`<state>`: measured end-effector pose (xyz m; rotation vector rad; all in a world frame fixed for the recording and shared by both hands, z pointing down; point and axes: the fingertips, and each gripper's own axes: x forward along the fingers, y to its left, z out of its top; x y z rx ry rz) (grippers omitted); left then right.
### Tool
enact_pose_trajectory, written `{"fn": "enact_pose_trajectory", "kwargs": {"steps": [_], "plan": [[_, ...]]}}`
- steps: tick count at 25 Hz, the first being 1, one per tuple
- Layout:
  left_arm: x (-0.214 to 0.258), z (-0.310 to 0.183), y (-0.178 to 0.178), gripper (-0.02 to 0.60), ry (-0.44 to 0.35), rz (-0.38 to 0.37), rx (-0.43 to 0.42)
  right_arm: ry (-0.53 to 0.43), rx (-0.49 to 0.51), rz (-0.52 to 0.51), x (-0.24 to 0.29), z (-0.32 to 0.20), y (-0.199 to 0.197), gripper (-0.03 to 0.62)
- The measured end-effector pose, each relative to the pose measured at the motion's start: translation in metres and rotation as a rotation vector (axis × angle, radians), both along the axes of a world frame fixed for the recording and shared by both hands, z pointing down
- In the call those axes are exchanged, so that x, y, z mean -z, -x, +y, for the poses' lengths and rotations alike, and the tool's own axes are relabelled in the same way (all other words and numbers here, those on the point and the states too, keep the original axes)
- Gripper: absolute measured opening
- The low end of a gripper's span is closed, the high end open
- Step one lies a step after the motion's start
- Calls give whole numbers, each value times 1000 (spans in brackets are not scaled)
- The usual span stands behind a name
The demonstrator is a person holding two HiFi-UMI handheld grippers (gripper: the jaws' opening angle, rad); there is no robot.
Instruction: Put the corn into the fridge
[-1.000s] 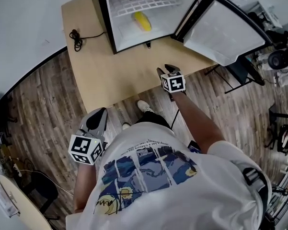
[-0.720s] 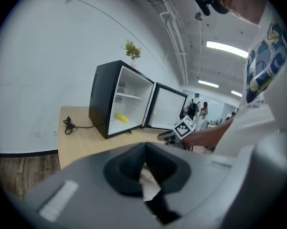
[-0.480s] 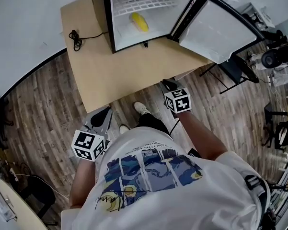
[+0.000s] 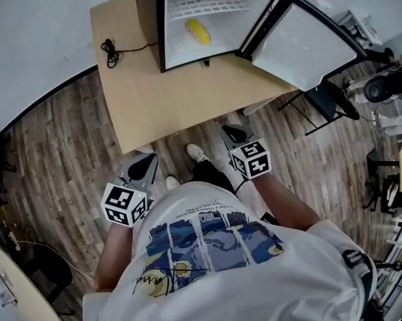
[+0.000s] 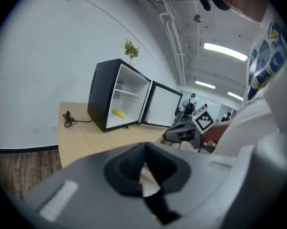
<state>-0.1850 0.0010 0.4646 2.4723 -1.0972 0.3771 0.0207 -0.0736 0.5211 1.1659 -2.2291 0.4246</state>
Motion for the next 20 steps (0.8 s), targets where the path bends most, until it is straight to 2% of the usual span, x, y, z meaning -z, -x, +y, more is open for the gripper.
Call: {"fn": "enact_pose_trajectory", "kwargs": {"steps": [8, 14, 20], "plan": [[-8, 14, 11, 9, 22, 12, 29, -33, 55, -12, 20, 9, 19, 23], [-15, 16, 1, 9, 38, 32, 6, -83, 122, 51, 33, 20, 26, 21], [-15, 15, -10, 9, 33, 24, -10, -103, 174, 31, 47, 32, 30, 18]]}}
